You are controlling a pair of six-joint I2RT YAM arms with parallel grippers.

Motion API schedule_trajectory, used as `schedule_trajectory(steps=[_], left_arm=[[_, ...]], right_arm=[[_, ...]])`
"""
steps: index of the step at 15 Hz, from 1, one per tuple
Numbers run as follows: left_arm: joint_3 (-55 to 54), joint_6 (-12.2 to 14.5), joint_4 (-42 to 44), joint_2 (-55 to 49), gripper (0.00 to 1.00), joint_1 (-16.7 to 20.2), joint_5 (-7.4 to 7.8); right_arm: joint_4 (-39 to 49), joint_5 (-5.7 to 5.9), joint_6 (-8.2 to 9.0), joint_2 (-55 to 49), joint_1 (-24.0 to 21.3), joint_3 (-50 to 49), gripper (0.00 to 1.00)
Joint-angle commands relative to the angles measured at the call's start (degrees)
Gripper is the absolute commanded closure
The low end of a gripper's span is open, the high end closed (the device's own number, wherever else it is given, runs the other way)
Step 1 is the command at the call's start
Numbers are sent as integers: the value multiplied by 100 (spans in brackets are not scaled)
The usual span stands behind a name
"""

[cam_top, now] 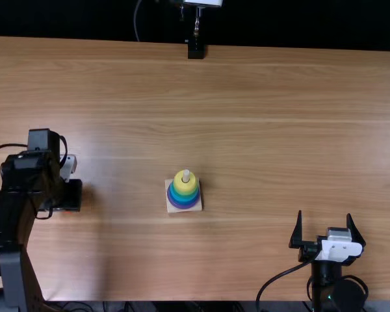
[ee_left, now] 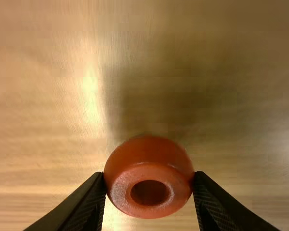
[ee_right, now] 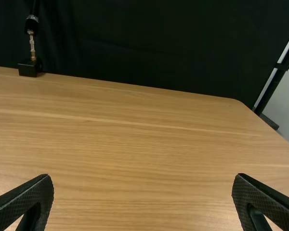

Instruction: Build the Hanoi tower: stack the rings onto the peg from bottom to top in this color order: purple, dark blue, light blue, dark green, light green, yellow, orange.

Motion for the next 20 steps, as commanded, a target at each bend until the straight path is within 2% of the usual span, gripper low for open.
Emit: schedule_trajectory(steps=[1, 3, 6, 7, 11, 13, 15, 20], left_arm=[[371, -23, -69, -85, 100, -126, -18], [767, -33, -733, -332, 100, -275, -7], [1707, -54, -1967, -340, 100, -715, 14], [2041, -149, -2294, -332, 100, -873, 35], [3324, -919, -3243, -191, 100, -1620, 77], [3852, -1172, -3412, 90, 100, -2007, 77], [4317, -1542, -3486, 266, 100, -2393, 77], [5354, -2090, -3728, 916, 100, -3202, 67]], right_arm=[[-94, -18, -15, -40, -26, -68, 0], [-94, -18, -15, -40, -35, -68, 0], [-94, -18, -15, -40, -26, -68, 0], [-94, -18, -15, -40, -35, -68, 0], [-94, -18, -15, -40, -35, -68, 0], [-94, -18, -15, -40, -26, -68, 0], [-94, -18, -15, -40, -35, -68, 0], [-94, -18, -15, -40, -35, -68, 0]])
